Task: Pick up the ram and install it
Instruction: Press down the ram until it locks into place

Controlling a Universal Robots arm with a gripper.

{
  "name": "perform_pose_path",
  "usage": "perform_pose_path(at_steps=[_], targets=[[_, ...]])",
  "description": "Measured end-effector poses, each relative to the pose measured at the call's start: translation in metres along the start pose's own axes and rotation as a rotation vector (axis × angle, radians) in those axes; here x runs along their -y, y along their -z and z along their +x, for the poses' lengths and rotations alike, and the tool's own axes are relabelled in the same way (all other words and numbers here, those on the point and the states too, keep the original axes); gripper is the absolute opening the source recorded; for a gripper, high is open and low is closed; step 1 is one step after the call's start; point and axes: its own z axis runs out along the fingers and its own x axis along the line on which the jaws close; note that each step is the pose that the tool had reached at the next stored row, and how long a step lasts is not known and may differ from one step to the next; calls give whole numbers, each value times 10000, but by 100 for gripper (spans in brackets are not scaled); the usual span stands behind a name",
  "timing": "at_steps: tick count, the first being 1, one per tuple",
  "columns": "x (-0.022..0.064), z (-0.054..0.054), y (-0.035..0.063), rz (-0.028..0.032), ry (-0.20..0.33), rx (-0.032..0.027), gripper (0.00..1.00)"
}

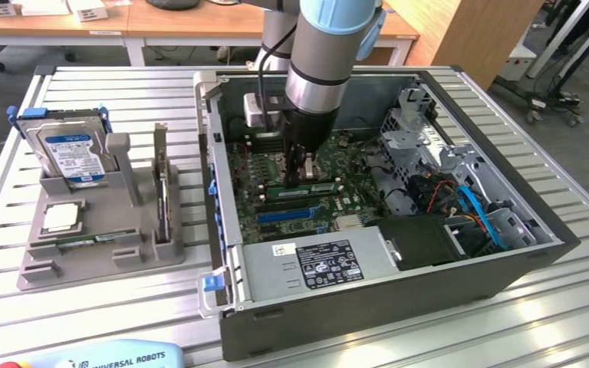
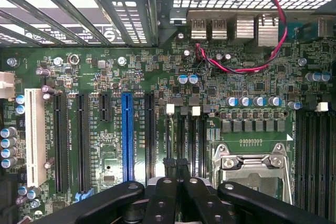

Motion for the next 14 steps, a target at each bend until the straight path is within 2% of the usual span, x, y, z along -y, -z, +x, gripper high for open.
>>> perform_pose_path(at_steps=[14], targets=[[0,2,-24,-2,-1,2,10]])
